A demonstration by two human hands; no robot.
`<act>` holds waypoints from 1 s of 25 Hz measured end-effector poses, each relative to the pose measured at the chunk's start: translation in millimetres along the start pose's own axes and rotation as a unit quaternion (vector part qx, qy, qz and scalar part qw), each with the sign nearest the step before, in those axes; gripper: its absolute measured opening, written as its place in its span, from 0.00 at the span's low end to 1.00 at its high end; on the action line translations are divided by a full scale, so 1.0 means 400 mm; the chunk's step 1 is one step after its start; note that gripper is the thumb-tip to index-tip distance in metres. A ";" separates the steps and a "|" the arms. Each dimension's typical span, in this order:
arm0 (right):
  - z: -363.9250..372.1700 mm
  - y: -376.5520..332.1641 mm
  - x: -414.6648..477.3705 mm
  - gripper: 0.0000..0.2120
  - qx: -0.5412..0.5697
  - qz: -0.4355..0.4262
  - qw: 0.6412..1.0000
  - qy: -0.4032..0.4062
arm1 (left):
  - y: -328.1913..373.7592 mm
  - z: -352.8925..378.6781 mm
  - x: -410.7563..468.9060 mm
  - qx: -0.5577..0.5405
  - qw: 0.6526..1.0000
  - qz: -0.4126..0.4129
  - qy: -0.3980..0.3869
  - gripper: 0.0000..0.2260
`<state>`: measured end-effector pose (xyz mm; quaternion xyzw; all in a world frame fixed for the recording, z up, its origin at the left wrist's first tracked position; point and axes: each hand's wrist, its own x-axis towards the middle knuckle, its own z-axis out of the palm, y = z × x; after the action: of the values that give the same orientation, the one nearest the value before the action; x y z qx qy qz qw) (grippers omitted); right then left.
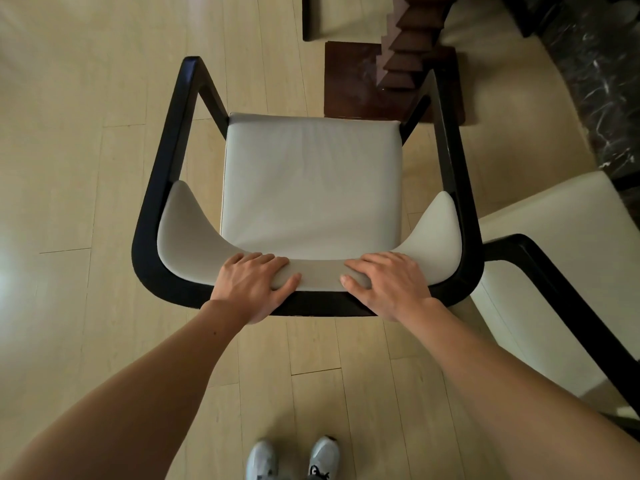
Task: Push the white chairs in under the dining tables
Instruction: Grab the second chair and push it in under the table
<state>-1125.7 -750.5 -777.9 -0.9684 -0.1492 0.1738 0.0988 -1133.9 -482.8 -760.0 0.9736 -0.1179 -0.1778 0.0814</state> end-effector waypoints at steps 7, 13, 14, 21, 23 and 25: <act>-0.053 0.062 0.135 0.34 0.000 -0.008 1.000 -0.001 | -0.013 -0.043 0.140 0.000 1.000 -0.002 0.004 0.33; -0.110 0.117 0.264 0.34 -0.006 -0.011 1.000 0.005 | -0.027 -0.096 0.276 0.002 1.000 -0.005 0.000 0.32; -0.119 0.125 0.288 0.34 -0.008 -0.011 1.000 0.004 | -0.033 -0.106 0.302 0.001 1.000 -0.005 -0.004 0.32; -0.185 0.161 0.424 0.35 -0.012 -0.017 1.000 -0.003 | -0.064 -0.163 0.445 -0.001 1.000 -0.003 -0.008 0.32; -0.200 0.173 0.460 0.34 -0.015 -0.015 1.000 -0.008 | -0.071 -0.174 0.483 -0.003 1.000 0.001 -0.006 0.32; -0.214 0.181 0.491 0.34 -0.019 -0.014 1.000 -0.013 | -0.078 -0.183 0.513 -0.006 1.000 0.000 -0.004 0.32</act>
<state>-900.2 -766.8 -776.9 -0.9655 -0.1674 0.1823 0.0805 -914.2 -497.6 -765.7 0.9724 -0.1170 -0.1822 0.0868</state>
